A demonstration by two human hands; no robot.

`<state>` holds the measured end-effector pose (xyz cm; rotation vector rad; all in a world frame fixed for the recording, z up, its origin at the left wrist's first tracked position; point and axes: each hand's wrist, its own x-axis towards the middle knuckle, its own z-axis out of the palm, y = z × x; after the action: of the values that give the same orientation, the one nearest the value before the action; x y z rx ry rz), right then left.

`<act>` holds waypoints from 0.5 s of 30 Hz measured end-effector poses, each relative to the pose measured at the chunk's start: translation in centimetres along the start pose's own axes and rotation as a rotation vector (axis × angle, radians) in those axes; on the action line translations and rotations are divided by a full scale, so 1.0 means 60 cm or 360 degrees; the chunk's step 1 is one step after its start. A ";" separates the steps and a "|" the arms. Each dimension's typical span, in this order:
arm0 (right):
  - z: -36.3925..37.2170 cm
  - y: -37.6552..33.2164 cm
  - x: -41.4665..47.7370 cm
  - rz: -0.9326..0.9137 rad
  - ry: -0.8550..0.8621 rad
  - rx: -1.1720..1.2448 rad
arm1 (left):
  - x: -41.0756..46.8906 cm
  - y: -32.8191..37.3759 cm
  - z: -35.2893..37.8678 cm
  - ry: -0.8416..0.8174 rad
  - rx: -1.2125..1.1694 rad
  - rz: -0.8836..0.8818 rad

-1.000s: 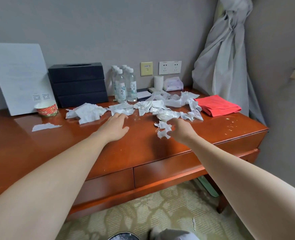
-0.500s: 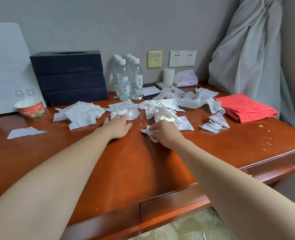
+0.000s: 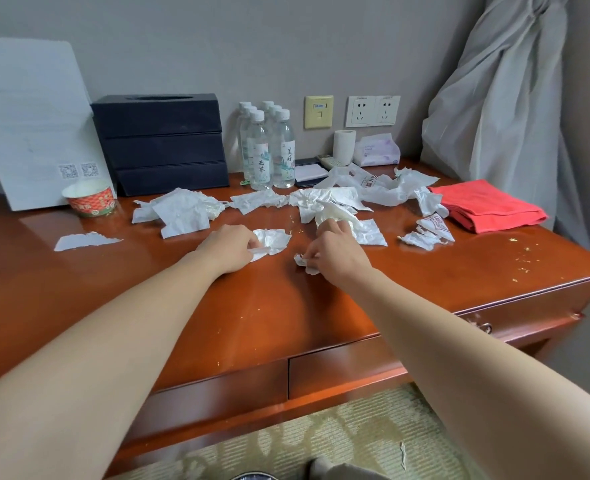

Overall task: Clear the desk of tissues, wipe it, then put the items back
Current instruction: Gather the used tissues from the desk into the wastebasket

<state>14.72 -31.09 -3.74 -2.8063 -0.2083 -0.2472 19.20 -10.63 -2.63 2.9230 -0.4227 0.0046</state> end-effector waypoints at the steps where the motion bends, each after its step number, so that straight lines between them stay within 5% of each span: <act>1: -0.005 0.005 -0.002 -0.0009 -0.0025 -0.0012 | -0.010 -0.001 -0.002 -0.0015 -0.0009 0.0007; 11: -0.020 0.040 0.001 0.0020 -0.0267 0.0350 | -0.027 0.008 -0.005 -0.0026 0.0084 0.0047; 15: -0.031 0.028 0.001 -0.0040 -0.0274 0.0129 | -0.026 0.003 -0.008 -0.0024 0.0066 0.0062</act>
<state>14.82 -33.27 -2.50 -2.7460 -0.2860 -0.0018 17.68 -10.25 -2.17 2.9566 -0.4872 -0.0037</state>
